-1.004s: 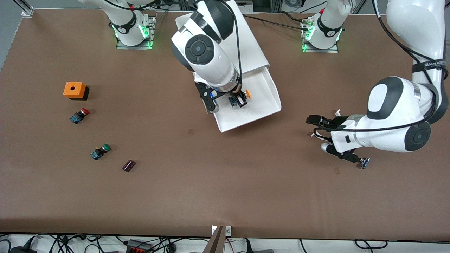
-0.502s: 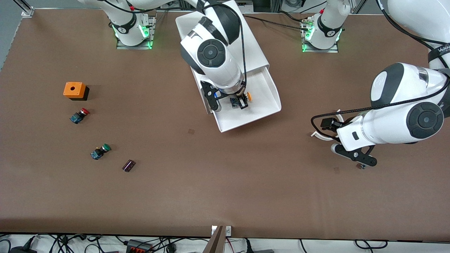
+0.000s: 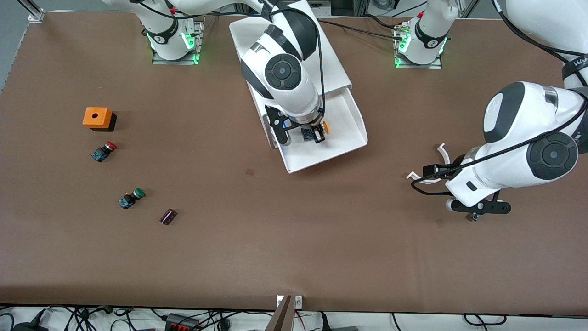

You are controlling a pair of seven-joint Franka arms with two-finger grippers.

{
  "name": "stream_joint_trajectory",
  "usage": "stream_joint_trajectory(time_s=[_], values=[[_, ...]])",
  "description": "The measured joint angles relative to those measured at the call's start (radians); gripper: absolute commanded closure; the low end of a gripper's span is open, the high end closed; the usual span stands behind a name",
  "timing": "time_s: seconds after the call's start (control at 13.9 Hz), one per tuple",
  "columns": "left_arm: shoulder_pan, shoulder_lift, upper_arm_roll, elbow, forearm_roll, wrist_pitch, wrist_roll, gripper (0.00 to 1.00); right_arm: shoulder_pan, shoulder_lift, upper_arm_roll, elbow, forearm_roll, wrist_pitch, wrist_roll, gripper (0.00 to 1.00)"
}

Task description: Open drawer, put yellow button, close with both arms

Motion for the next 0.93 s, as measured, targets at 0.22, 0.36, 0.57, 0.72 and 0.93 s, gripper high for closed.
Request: stream_joint_trajectory(time_s=[0.22, 0.36, 0.57, 0.72, 0.93], values=[[0.002, 0.0, 0.0, 0.0, 0.0, 0.0, -0.016, 0.0, 0.006, 0.001, 0.0, 0.0, -0.008, 0.0, 0.002, 0.0], [0.002, 0.0, 0.0, 0.0, 0.0, 0.0, -0.02, 0.0, 0.008, 0.001, -0.002, 0.005, -0.011, -0.002, 0.004, 0.0], [0.002, 0.0, 0.0, 0.0, 0.0, 0.0, -0.021, 0.0, 0.004, -0.001, -0.009, 0.042, -0.011, -0.027, 0.004, 0.0], [0.002, 0.0, 0.0, 0.0, 0.0, 0.0, -0.021, 0.0, 0.003, -0.004, -0.018, 0.083, -0.011, -0.054, 0.005, 0.0], [0.002, 0.0, 0.0, 0.0, 0.0, 0.0, -0.022, 0.0, -0.003, -0.005, -0.047, 0.115, -0.012, -0.066, 0.005, 0.0]])
